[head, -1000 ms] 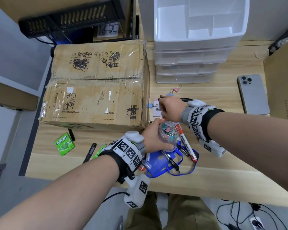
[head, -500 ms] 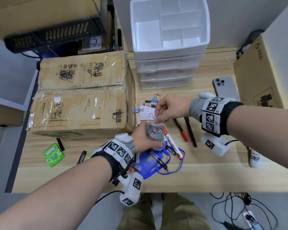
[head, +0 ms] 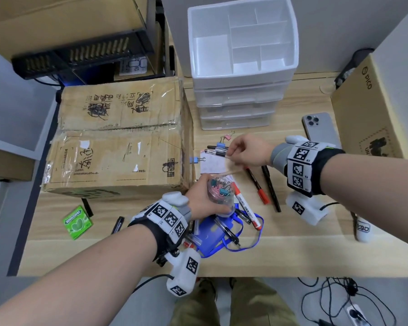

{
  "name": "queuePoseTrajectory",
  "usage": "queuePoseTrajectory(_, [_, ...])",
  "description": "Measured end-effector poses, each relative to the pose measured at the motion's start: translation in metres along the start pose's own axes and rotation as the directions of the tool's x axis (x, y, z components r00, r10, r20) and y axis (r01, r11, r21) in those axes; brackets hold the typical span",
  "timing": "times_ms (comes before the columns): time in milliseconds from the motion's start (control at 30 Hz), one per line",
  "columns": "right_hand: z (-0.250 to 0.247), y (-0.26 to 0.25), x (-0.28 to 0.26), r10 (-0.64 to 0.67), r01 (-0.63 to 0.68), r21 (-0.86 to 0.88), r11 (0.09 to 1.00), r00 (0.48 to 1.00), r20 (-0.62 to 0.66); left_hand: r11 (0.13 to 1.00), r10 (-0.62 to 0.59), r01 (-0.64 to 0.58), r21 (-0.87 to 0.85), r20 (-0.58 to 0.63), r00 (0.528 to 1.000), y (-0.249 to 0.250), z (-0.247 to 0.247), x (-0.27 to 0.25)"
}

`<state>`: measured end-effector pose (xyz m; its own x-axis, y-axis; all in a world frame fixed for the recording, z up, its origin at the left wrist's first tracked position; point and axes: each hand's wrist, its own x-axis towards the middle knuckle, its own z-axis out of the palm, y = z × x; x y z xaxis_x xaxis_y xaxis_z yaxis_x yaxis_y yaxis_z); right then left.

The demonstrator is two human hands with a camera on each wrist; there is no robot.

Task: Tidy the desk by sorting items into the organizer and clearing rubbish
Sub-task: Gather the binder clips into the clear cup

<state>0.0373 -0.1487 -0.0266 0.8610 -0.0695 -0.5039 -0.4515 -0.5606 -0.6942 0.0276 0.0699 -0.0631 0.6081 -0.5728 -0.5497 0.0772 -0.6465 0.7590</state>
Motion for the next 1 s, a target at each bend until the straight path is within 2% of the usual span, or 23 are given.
queuePoseTrajectory(100, [-0.006,0.016,0.020,0.016,-0.045,-0.263,0.964,0.994,-0.111,1.000,-0.006,0.006,-0.003,-0.004,1.000,0.001,0.000,0.002])
queuePoseTrajectory(367, [0.011,0.009,0.065,-0.013,-0.015,-0.556,0.831,0.999,-0.046,1.000,-0.020,0.020,0.011,-0.004,1.000,0.003,0.005,0.013])
queuePoseTrajectory(567, [0.023,0.006,0.078,-0.010,-0.035,-0.564,0.825,0.997,-0.076,1.000,-0.026,0.026,-0.005,0.007,1.000,0.000,0.009,0.016])
queuePoseTrajectory(1000, [0.023,0.014,0.082,-0.049,0.019,-0.552,0.834,0.998,-0.040,1.000,-0.024,0.024,0.010,-0.001,1.000,0.001,0.009,0.015])
